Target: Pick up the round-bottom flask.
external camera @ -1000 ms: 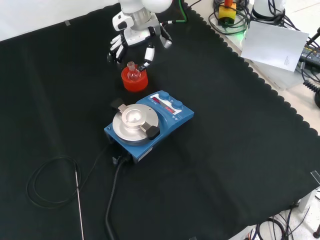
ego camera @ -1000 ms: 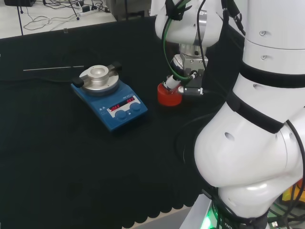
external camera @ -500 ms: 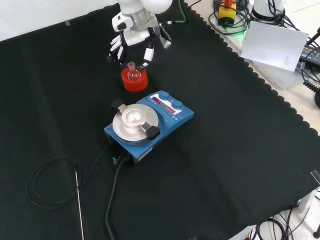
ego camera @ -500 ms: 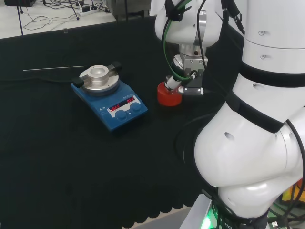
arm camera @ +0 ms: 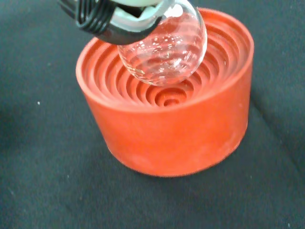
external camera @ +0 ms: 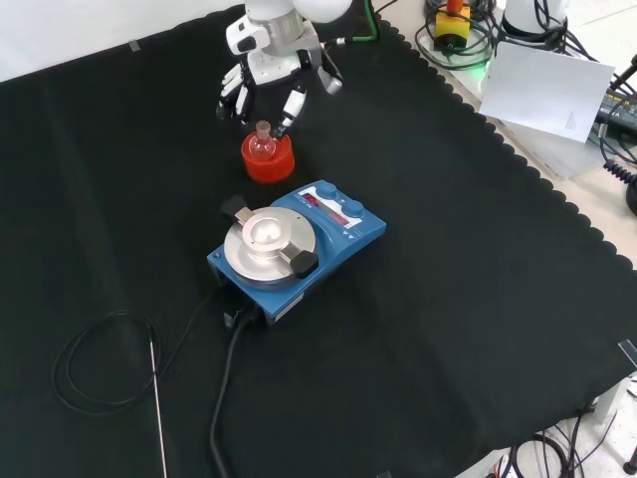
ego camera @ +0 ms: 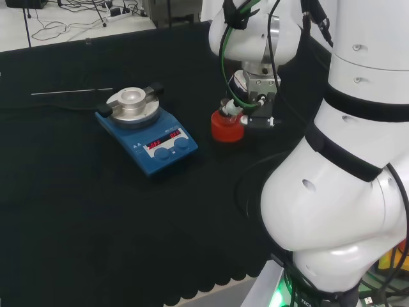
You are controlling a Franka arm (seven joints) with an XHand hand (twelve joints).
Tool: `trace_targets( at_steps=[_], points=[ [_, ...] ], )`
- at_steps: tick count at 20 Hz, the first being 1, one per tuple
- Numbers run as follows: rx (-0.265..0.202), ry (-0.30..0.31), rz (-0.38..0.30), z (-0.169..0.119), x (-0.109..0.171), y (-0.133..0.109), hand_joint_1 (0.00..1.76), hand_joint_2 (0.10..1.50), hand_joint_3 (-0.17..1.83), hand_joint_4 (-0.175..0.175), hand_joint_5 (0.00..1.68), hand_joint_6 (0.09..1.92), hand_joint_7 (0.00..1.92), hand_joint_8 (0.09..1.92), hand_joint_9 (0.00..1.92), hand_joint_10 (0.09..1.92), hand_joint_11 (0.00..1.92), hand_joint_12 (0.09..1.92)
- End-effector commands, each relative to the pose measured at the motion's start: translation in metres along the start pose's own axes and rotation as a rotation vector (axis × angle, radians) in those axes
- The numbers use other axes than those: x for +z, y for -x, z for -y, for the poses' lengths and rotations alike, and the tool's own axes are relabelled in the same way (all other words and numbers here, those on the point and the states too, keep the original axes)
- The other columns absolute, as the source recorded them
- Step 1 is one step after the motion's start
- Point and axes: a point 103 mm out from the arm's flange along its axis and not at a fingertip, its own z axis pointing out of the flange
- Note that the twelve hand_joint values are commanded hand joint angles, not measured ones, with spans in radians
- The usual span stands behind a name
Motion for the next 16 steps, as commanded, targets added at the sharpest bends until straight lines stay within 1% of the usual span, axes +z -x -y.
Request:
trace_targets(
  at_steps=[1, 4, 8, 12, 14, 16],
  points=[
    [-0.018, 0.005, -0.012, 0.001, -0.012, -0.005, 1.08, 0.76, 0.63, 0.113, 1.09, 0.99, 0.44, 0.65, 0.69, 0.55, 0.47, 1.28],
    [-0.029, 0.005, -0.011, 0.001, -0.024, -0.010, 1.09, 0.73, 0.69, 0.091, 1.09, 1.00, 0.44, 0.65, 0.69, 0.55, 0.47, 1.28],
    [-0.041, -0.014, 0.001, 0.002, -0.045, -0.021, 1.10, 0.71, 0.72, 0.074, 1.10, 1.00, 0.44, 0.65, 0.69, 0.55, 0.47, 1.28],
    [-0.049, 0.002, 0.002, 0.005, -0.070, -0.035, 1.10, 0.70, 0.73, 0.069, 1.11, 0.99, 0.44, 0.65, 0.69, 0.55, 0.47, 1.28],
    [-0.049, 0.002, 0.001, 0.006, -0.079, -0.041, 1.10, 0.70, 0.73, 0.068, 1.11, 0.99, 0.44, 0.65, 0.69, 0.55, 0.47, 1.28],
    [-0.059, 0.001, 0.009, 0.008, -0.087, -0.050, 1.10, 0.70, 0.73, 0.067, 1.11, 0.99, 0.44, 0.65, 0.69, 0.55, 0.47, 1.28]
  ],
)
